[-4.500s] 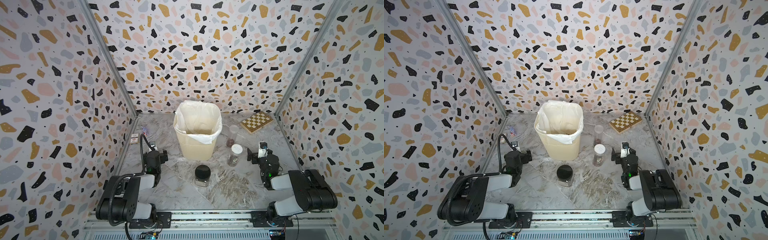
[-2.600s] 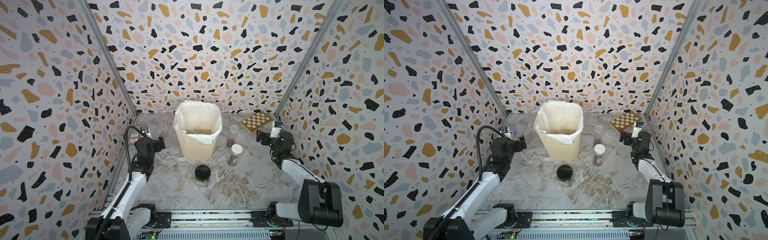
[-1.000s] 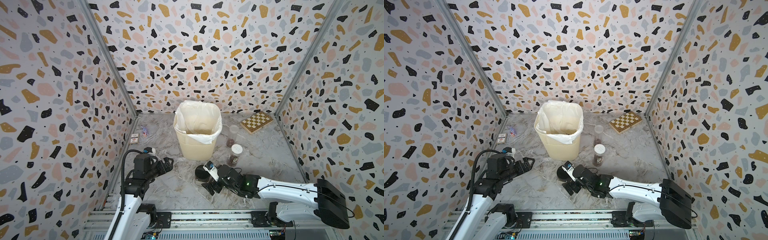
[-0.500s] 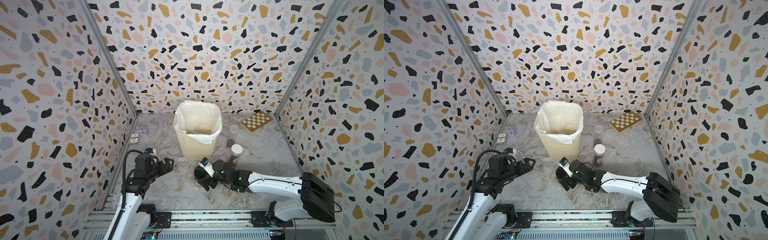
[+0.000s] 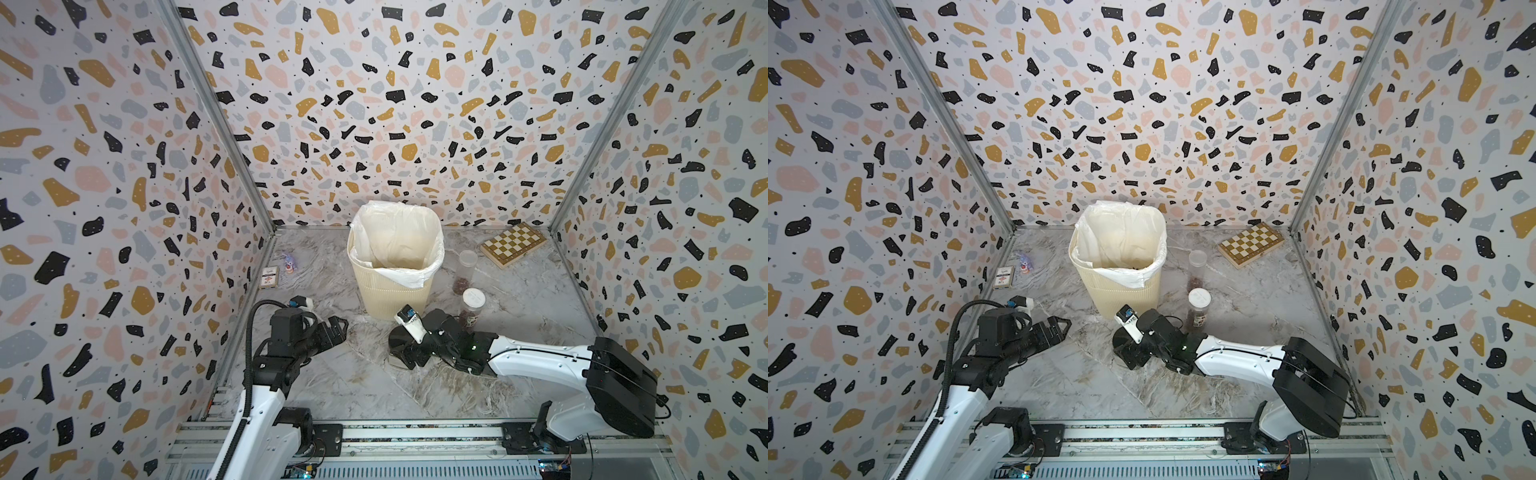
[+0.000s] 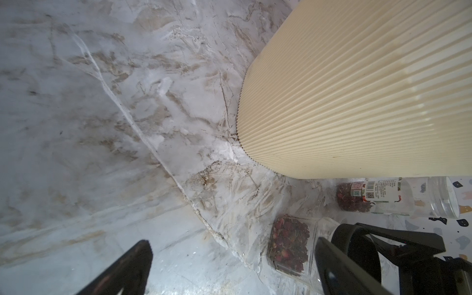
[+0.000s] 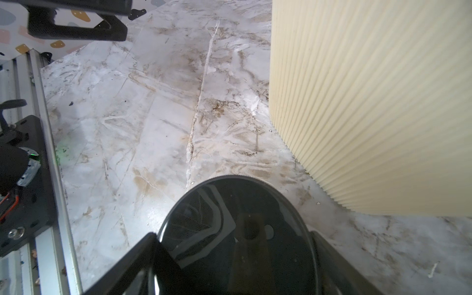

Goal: Empty the moldy dried flower tea in the jars
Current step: Pick up the jar from the center of the board.

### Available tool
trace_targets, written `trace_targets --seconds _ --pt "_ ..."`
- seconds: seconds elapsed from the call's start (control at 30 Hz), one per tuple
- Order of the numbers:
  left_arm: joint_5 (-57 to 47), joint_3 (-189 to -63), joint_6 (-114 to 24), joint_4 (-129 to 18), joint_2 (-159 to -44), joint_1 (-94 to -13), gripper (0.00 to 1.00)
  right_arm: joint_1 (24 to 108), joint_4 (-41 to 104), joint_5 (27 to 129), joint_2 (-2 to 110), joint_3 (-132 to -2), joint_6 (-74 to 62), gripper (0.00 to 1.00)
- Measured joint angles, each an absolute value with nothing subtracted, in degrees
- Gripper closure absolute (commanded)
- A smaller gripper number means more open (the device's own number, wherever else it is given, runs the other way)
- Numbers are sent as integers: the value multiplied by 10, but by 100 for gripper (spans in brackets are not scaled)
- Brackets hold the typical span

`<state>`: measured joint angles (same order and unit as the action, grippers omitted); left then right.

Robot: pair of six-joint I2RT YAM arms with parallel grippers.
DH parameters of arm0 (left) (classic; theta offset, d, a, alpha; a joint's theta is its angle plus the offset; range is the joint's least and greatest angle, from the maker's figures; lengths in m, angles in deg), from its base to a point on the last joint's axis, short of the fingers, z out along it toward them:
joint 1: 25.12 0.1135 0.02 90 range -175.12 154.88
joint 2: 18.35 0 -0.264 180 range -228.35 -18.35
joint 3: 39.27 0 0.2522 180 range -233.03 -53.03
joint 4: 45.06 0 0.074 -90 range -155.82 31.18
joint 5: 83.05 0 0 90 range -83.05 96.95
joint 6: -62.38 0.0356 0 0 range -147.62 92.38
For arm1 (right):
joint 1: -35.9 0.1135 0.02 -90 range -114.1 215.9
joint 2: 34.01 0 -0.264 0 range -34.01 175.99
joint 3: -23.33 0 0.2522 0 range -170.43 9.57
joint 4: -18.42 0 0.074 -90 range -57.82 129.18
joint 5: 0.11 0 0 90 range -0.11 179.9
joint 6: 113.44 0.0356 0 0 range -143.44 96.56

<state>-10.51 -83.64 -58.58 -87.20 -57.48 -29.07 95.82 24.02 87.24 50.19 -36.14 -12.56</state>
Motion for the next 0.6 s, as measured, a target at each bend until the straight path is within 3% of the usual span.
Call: trace_targets --seconds 0.37,0.6 --pt "-146 -837 -582 -870 -586 -293 2 939 258 827 485 -361 -127 22" --pt "-206 -842 -577 -844 -585 -322 1 886 279 756 380 -350 -116 23"
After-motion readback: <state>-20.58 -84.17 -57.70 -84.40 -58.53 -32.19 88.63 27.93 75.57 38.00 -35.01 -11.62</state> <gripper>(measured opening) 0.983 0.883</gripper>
